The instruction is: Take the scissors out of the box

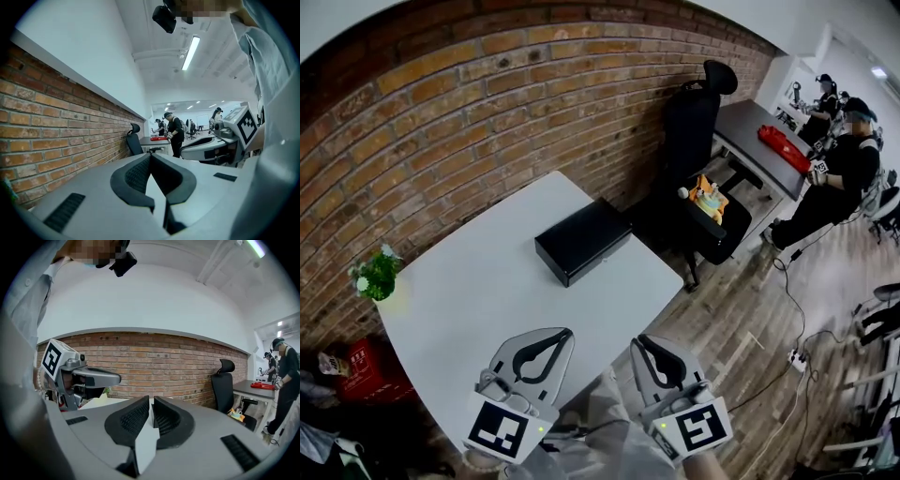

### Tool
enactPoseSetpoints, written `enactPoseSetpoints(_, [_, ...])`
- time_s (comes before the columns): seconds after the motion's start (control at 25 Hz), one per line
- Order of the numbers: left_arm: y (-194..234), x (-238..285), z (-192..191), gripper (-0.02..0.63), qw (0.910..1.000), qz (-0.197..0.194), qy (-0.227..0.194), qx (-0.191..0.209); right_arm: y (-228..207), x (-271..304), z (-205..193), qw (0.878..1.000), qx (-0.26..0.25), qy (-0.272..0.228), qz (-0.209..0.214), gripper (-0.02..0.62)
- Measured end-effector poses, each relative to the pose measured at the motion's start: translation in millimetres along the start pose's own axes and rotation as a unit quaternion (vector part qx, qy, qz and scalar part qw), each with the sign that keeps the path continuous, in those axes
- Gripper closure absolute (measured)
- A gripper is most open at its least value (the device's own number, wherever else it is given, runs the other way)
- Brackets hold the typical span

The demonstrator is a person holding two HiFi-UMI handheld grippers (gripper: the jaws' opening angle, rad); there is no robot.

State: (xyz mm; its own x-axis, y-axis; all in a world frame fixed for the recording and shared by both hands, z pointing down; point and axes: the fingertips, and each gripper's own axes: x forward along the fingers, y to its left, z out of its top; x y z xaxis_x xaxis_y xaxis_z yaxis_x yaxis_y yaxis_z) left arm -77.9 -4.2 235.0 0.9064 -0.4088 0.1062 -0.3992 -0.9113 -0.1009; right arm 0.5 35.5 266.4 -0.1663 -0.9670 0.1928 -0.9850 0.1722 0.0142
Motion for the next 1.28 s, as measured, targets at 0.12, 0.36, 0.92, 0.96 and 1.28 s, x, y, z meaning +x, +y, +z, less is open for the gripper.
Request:
enactPoseSetpoints(0.12, [8.3, 12.6, -4.6, 0.589, 0.9999, 0.007, 0.008, 0.003, -10.9, 13.0, -1.3, 1.000, 0.003, 0.004, 0.008, 0.537])
enactPoseSetpoints(0.36, [24.6, 45.6, -12.5, 0.589, 0.9996, 0.020, 0.018, -0.009, -39.8, 39.8, -7.3, 1.000, 0.006, 0.018, 0.022, 0.537])
enactPoseSetpoints(0.92, [51.6, 123.7, -40.0, 0.589, 0.9970, 0.052, 0.057, -0.001, -96.4, 109.7, -24.8, 0.996, -0.019, 0.026, 0.083, 0.537])
enactPoseSetpoints(0.96, [54.0, 127.7, -42.8, 0.589, 0.9967, 0.056, 0.060, -0.002, -99.8, 115.5, -26.5, 0.996, -0.017, 0.027, 0.087, 0.537])
enactPoseSetpoints(1.28, [73.9, 150.3, -69.1, 0.589, 0.9921, 0.085, 0.092, -0.012, -121.5, 160.4, -48.4, 0.992, -0.008, 0.046, 0.113, 0.537])
